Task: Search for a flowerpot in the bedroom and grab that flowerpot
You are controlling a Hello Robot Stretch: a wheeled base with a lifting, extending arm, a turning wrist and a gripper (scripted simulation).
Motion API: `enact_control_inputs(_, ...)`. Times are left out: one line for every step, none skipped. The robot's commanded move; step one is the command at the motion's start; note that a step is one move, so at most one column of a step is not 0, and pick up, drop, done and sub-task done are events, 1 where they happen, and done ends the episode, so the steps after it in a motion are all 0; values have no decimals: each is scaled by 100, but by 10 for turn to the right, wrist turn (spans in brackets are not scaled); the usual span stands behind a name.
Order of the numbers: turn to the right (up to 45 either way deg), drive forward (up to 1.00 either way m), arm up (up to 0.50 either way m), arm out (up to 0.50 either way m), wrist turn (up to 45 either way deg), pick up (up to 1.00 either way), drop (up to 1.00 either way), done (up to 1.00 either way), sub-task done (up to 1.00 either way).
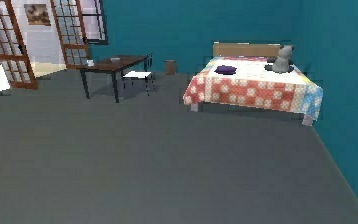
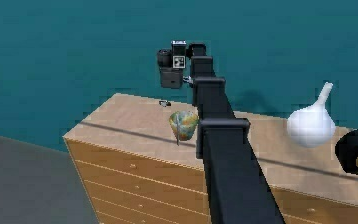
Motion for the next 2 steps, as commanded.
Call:
enact_control_inputs(0, 0, -18, 0, 0, 0, 0, 0, 0)
enact_control_inputs(0, 0, 0, 0, 0, 100, 0, 0, 0)
